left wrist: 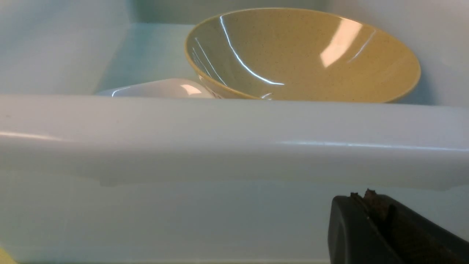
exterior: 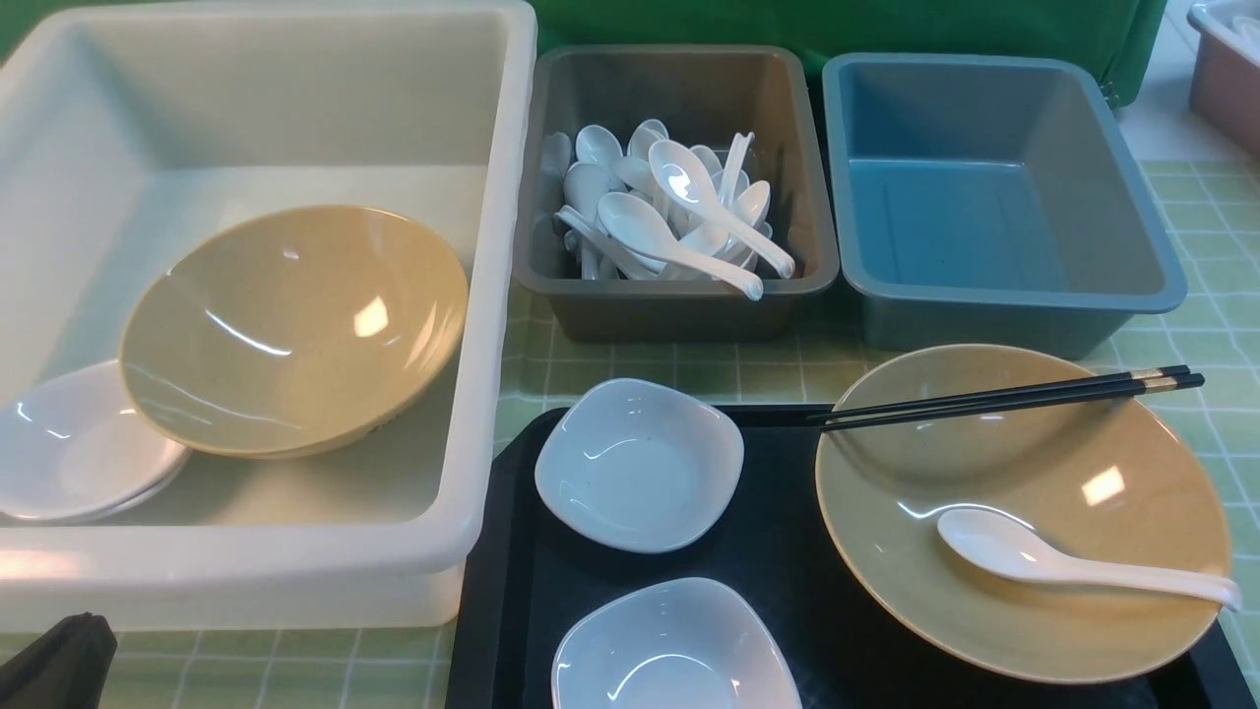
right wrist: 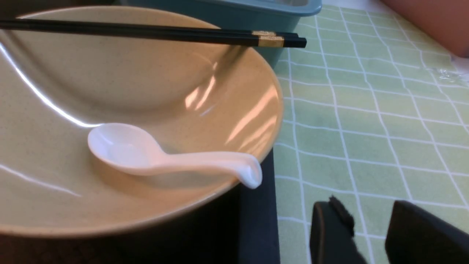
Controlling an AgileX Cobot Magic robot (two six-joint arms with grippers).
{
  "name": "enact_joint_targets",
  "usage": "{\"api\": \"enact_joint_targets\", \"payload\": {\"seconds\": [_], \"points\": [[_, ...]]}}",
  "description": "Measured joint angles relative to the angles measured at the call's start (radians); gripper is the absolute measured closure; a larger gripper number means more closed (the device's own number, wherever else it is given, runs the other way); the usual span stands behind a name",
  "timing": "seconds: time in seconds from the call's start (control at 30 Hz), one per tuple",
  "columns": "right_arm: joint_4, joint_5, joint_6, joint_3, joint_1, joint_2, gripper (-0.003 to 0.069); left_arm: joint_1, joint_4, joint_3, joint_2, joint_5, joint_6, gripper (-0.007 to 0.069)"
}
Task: On green table put chopsticks spoon bowls plates into blue grey white boxes.
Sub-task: 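Move the grippers toward the tableware on the black tray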
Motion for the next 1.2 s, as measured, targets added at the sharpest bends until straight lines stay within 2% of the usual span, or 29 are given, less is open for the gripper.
{"api": "enact_joint_targets", "payload": {"seconds": [0.97, 1.1, 1.2], "points": [[0.000, -0.001, 0.000, 0.000, 0.000, 0.000, 0.0424, 0.000, 0.000, 0.000, 0.000, -0.007, -0.004, 0.0626], [0.001, -0.015, 0.000, 0.003, 0.000, 0.000, 0.0424, 0.000, 0.000, 0.001, 0.000, -0.038, -0.004, 0.0626], [0.003, -0.101, 0.001, 0.016, 0.000, 0.000, 0.0424, 0.000, 0.000, 0.001, 0.000, -0.176, -0.004, 0.0626]]}}
